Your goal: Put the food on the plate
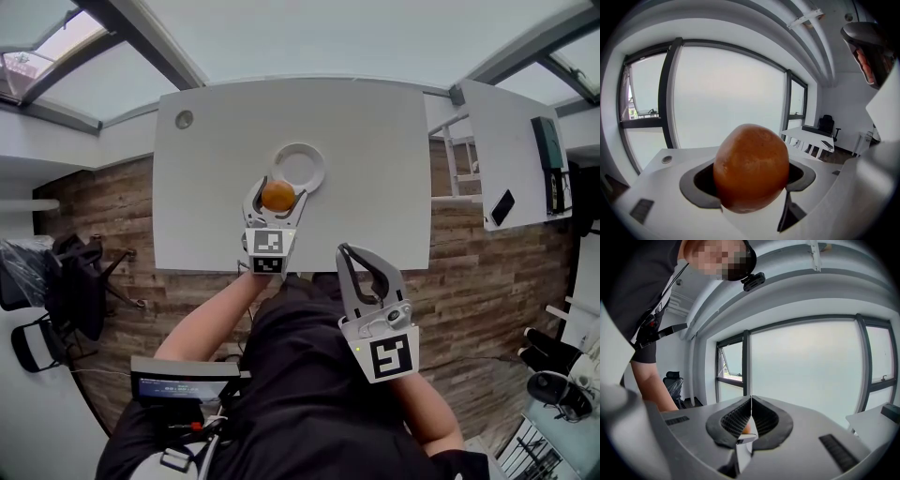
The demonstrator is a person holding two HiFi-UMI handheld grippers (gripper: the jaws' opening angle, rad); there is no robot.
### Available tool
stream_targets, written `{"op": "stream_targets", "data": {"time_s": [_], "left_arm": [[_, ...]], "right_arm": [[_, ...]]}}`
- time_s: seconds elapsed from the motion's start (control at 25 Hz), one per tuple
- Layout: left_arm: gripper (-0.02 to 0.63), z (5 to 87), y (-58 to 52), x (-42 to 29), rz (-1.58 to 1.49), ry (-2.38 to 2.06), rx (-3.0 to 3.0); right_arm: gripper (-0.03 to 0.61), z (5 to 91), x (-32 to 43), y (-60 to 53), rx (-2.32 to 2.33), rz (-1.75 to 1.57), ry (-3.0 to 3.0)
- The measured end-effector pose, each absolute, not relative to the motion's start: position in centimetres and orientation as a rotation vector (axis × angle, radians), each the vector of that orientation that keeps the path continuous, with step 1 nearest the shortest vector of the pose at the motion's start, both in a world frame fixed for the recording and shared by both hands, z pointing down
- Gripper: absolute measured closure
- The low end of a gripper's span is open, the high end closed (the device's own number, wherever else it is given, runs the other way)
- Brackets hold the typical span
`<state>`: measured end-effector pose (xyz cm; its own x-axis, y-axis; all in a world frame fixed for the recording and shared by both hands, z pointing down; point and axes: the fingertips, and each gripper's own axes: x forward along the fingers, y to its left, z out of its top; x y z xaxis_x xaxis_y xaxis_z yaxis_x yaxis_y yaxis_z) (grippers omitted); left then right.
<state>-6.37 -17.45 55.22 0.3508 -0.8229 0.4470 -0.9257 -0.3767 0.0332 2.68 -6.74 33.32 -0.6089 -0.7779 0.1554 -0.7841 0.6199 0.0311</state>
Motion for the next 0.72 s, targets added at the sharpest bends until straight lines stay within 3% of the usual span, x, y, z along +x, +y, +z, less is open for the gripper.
{"op": "stream_targets", "data": {"time_s": [0.72], "left_arm": [[0.241,58.5,-19.0,-6.3,0.569,-1.534,2.315]], "right_arm": [[0.571,35.1,1.7,-7.9,1.249,0.112,-2.665]]}}
